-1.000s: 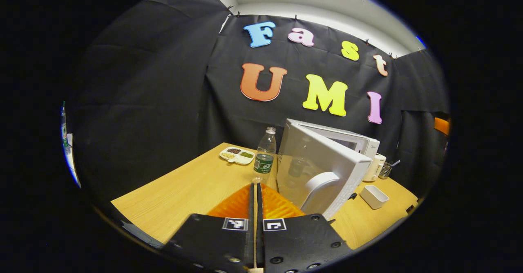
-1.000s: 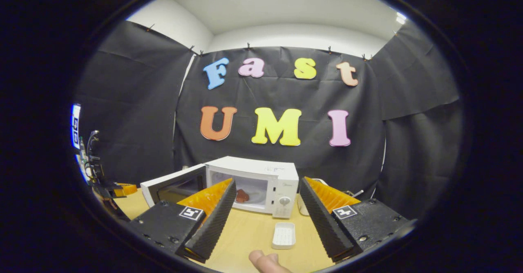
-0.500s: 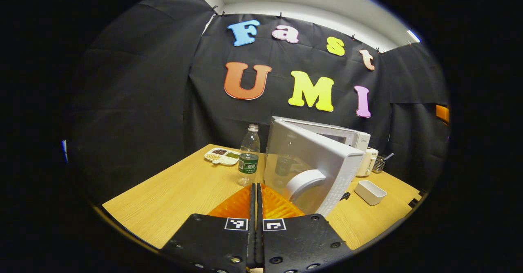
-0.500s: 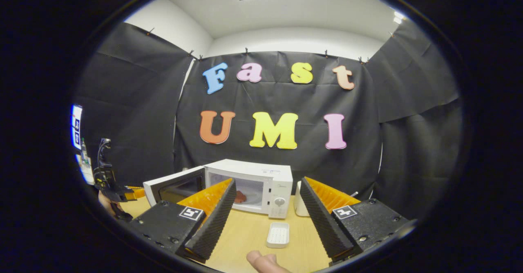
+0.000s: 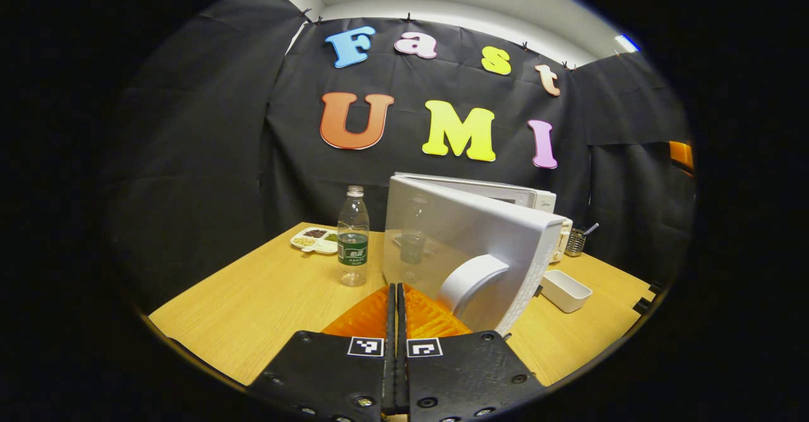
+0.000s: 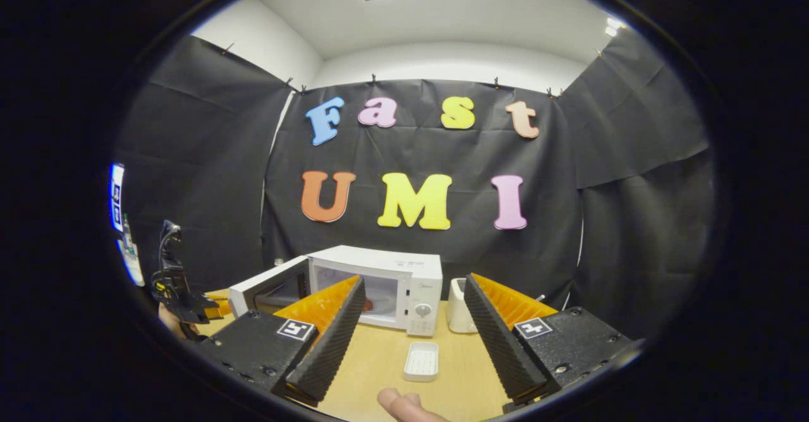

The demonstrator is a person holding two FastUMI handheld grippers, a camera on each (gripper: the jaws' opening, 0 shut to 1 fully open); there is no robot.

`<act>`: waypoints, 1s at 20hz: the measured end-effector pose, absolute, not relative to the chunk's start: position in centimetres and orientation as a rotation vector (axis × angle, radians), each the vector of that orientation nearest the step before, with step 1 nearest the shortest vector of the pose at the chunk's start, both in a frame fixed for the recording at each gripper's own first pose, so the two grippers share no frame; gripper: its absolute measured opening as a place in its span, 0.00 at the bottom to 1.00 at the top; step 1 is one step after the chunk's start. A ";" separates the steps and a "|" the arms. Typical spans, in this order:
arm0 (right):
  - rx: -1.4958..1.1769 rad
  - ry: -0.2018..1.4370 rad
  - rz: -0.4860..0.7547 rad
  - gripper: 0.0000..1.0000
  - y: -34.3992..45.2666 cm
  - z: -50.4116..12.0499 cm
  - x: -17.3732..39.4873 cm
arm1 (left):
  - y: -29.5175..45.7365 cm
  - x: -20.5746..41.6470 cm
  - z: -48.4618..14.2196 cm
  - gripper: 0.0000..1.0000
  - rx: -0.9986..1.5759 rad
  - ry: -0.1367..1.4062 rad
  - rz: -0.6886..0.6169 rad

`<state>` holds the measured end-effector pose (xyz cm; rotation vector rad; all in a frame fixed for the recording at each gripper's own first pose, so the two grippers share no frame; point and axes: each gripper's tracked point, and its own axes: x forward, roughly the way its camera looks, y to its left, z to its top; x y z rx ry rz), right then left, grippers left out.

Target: Open the microwave oven with the left hand, put the food in, and close the microwave oven.

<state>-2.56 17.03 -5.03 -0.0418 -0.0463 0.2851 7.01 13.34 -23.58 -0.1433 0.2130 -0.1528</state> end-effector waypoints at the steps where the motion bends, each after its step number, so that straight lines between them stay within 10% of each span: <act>1: -0.047 -0.043 0.281 1.00 16.6 -5.0 -2.5 | 12.4 7.1 -23.7 0.00 -0.148 0.218 -0.167; 20: -0.055 -0.045 0.216 1.00 10.4 -4.3 3.1 | -4.5 15.4 -23.4 0.00 -0.128 0.186 -0.328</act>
